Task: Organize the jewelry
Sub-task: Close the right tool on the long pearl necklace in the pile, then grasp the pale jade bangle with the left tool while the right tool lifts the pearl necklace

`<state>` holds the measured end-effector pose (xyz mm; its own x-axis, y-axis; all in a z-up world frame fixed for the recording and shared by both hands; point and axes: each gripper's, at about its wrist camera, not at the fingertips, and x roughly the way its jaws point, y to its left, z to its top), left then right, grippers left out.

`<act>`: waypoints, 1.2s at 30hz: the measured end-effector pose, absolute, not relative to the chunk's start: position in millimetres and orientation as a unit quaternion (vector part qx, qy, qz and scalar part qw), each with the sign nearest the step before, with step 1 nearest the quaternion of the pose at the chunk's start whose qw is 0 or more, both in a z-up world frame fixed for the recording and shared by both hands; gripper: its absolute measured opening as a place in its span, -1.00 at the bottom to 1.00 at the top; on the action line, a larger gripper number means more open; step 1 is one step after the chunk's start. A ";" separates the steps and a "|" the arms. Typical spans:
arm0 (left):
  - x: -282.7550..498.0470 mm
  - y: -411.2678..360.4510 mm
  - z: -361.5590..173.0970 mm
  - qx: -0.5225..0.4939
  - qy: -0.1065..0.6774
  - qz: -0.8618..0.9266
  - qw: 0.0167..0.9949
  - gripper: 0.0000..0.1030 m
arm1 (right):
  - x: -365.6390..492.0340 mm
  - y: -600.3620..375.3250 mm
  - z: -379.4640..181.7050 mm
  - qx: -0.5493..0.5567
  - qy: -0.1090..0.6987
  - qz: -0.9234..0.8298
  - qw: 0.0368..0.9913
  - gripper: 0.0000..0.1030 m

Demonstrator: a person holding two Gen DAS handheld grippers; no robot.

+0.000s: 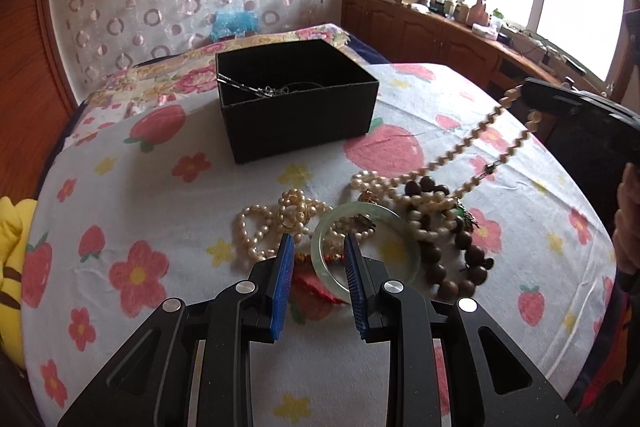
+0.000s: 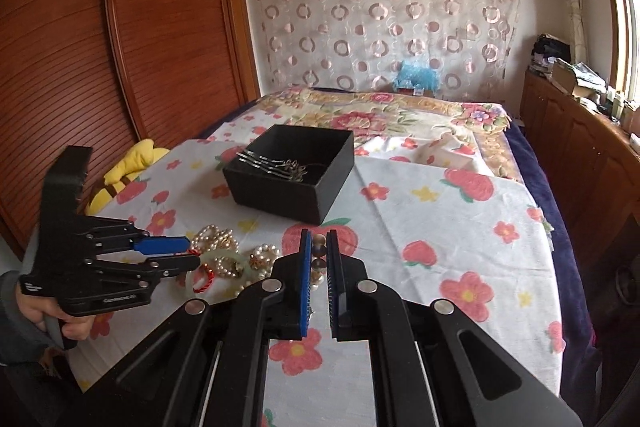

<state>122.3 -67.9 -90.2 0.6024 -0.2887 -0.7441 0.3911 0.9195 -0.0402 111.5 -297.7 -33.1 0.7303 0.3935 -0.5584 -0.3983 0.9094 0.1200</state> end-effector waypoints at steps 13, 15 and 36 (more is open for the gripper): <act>142.3 -78.4 -100.9 0.088 0.430 -0.194 0.878 -0.85 | 107.1 -307.8 -24.9 -0.005 0.291 0.208 0.934 -0.84; 139.4 -80.4 -99.4 0.098 0.422 -0.194 0.880 -0.85 | 105.8 -308.6 -23.6 -0.006 0.288 0.209 0.934 -0.84; 97.0 -40.8 -26.8 0.037 0.310 -0.178 0.933 -0.86 | 110.2 -271.5 35.6 -0.047 0.248 0.229 0.940 -0.84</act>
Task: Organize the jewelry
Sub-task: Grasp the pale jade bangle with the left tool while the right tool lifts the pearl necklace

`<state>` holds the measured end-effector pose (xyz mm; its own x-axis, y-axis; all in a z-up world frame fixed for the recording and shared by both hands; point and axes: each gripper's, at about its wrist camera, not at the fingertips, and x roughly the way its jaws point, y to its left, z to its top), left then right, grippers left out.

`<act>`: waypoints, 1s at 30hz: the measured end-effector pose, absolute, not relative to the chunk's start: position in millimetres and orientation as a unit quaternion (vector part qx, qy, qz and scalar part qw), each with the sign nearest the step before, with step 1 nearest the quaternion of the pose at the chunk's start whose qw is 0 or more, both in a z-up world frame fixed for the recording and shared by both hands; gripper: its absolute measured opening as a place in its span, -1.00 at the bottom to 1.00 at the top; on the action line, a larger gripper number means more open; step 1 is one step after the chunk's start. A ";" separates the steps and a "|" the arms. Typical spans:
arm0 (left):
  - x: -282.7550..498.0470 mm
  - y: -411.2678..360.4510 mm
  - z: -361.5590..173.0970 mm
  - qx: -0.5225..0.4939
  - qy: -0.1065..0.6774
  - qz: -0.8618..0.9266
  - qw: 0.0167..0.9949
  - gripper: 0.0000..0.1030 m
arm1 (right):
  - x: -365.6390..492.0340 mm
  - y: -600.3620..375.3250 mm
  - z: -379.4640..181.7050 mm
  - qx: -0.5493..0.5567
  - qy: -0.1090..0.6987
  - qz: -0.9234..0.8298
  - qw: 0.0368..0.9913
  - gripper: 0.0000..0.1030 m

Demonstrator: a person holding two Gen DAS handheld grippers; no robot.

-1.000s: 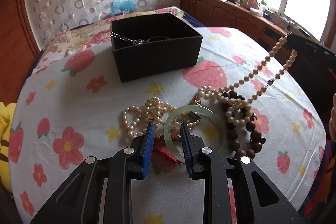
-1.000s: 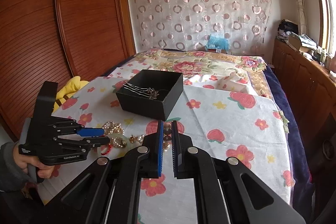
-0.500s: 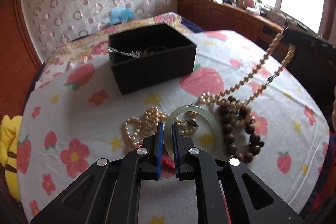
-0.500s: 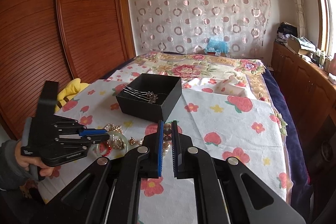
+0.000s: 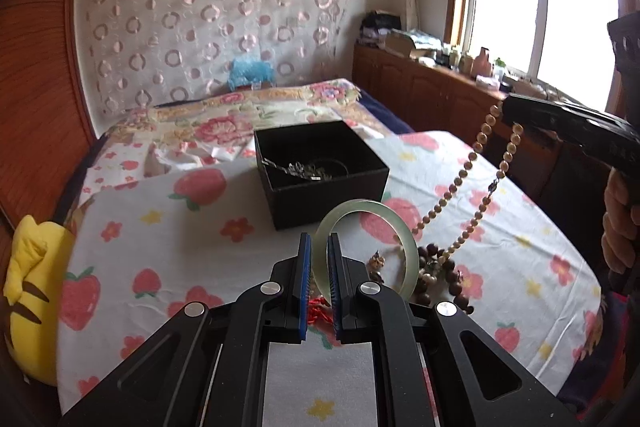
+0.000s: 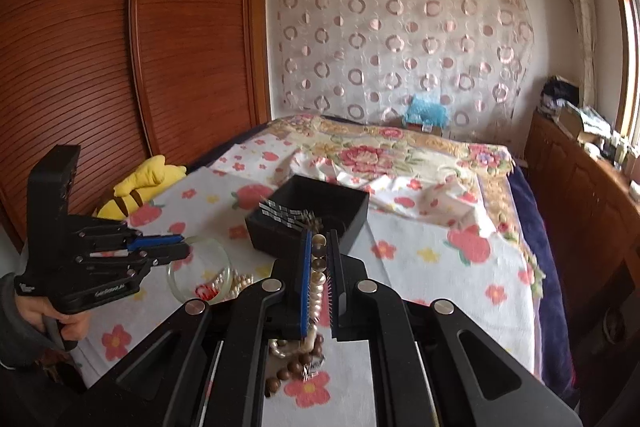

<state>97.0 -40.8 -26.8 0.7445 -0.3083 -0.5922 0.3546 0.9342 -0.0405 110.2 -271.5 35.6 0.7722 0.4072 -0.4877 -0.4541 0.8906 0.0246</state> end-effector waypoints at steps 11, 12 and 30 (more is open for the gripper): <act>91.7 -21.4 -9.8 0.023 0.285 -0.164 0.944 -0.86 | 125.8 -260.3 83.0 -0.060 0.213 0.229 0.948 -0.84; 92.2 -19.9 -8.3 0.022 0.283 -0.162 0.945 -0.86 | 128.9 -259.1 87.3 -0.061 0.211 0.229 0.948 -0.84; 119.9 -10.4 2.6 0.020 0.270 -0.148 0.951 -0.86 | 197.4 -243.6 129.1 -0.080 0.205 0.205 0.954 -0.84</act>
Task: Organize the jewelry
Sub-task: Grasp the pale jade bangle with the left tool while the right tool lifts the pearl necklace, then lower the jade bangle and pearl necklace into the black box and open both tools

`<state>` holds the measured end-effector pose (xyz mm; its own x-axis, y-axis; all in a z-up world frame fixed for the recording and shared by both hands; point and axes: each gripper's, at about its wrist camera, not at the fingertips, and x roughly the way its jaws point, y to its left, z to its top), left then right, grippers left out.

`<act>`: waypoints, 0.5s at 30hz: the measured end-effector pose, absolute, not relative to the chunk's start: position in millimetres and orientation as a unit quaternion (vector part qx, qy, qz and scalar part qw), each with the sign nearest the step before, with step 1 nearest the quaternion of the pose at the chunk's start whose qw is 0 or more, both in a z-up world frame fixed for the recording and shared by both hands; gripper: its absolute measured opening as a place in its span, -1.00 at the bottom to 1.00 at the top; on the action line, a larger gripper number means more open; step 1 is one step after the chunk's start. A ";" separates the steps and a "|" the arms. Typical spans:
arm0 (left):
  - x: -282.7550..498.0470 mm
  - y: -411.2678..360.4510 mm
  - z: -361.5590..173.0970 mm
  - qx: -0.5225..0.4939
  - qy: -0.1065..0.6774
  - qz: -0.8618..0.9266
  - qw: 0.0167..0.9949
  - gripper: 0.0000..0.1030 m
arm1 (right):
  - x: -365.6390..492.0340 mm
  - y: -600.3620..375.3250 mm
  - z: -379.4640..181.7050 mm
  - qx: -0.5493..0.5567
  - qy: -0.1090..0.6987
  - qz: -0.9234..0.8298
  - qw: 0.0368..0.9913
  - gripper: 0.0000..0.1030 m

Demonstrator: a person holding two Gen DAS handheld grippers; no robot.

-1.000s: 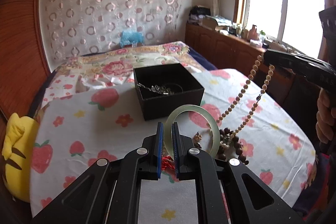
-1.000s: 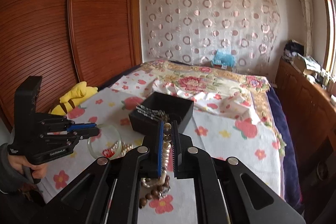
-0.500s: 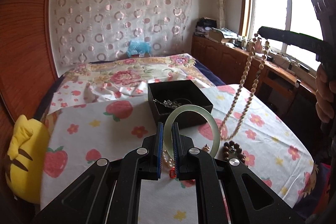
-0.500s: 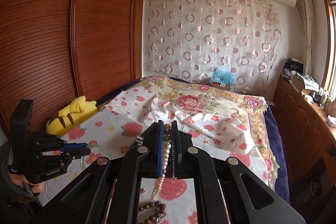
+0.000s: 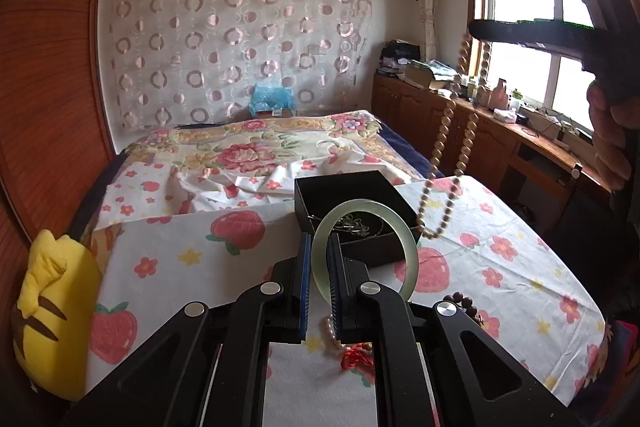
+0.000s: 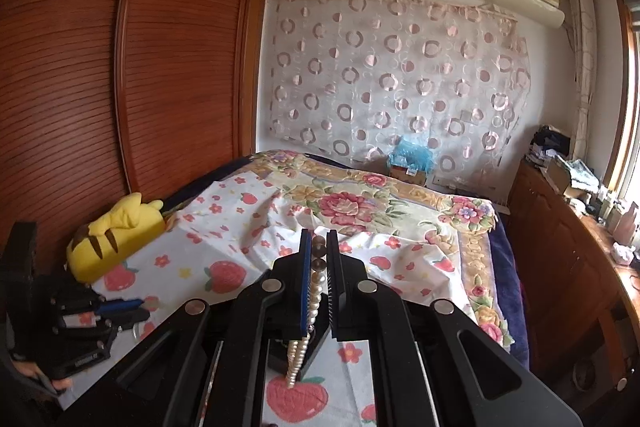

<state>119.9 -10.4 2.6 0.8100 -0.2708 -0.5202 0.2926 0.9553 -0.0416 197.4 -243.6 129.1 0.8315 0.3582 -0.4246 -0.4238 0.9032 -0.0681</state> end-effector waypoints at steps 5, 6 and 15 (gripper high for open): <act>128.1 -12.6 2.2 0.023 0.272 -0.150 0.950 -0.86 | 208.9 -237.9 136.4 -0.072 0.201 0.212 0.954 -0.84; 130.2 -12.4 2.2 0.023 0.271 -0.151 0.950 -0.86 | 210.5 -237.1 136.3 -0.073 0.200 0.213 0.953 -0.84; 145.7 -13.6 -1.3 0.019 0.277 -0.151 0.949 -0.86 | 240.7 -231.0 101.3 -0.082 0.237 0.219 0.943 -0.84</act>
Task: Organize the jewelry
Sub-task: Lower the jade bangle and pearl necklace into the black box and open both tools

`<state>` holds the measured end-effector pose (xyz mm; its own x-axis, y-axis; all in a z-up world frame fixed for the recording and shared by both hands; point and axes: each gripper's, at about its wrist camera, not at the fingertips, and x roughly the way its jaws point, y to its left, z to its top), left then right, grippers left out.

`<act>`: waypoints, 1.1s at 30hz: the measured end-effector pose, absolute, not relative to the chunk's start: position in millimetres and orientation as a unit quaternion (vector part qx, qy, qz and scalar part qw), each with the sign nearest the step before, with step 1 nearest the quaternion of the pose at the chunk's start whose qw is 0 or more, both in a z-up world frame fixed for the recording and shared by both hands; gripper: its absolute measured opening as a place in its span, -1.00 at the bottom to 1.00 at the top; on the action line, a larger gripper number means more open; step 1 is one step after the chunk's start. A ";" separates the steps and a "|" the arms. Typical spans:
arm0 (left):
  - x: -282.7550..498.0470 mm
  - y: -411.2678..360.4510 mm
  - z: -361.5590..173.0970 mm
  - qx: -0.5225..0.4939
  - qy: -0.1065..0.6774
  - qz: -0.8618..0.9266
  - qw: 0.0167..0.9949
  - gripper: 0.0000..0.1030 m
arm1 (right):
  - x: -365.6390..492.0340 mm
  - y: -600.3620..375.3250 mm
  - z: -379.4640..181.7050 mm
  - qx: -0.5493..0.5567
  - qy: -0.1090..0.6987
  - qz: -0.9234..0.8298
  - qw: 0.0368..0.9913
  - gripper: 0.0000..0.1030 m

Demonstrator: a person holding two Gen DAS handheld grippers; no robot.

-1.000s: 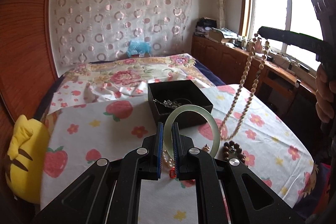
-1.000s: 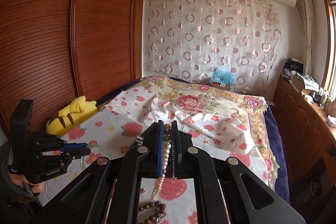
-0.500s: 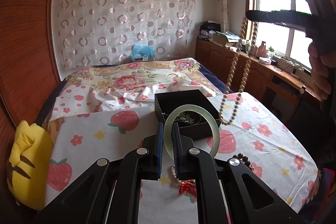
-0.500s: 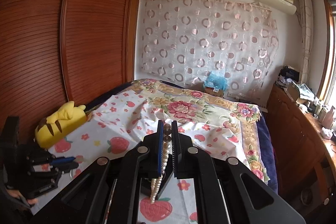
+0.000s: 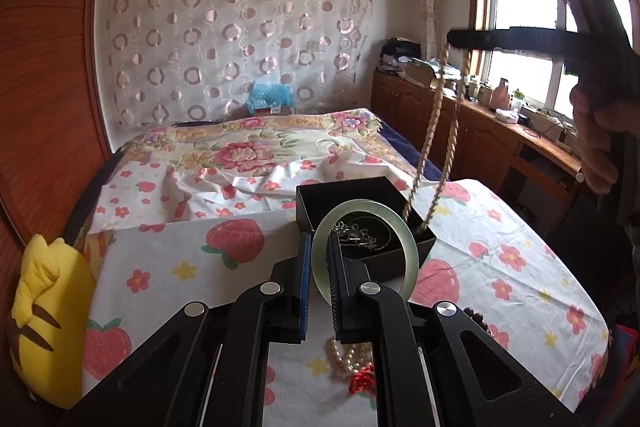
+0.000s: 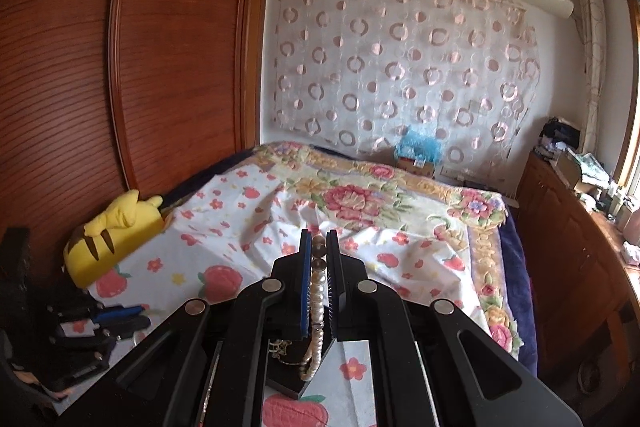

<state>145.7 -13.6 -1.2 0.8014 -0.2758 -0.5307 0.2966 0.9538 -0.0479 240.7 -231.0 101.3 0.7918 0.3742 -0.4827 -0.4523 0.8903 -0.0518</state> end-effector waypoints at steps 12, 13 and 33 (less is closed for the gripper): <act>193.0 -26.0 -4.6 0.028 0.290 -0.153 0.944 -0.86 | 256.0 -227.2 47.1 -0.078 0.277 0.249 0.925 -0.84; 197.8 -28.0 -4.7 0.029 0.292 -0.153 0.944 -0.86 | 258.1 -228.4 41.3 -0.076 0.283 0.252 0.922 -0.84; 269.2 -87.6 -40.9 0.083 0.352 -0.174 0.916 -0.85 | 268.4 -253.3 -30.4 -0.041 0.331 0.273 0.902 -0.72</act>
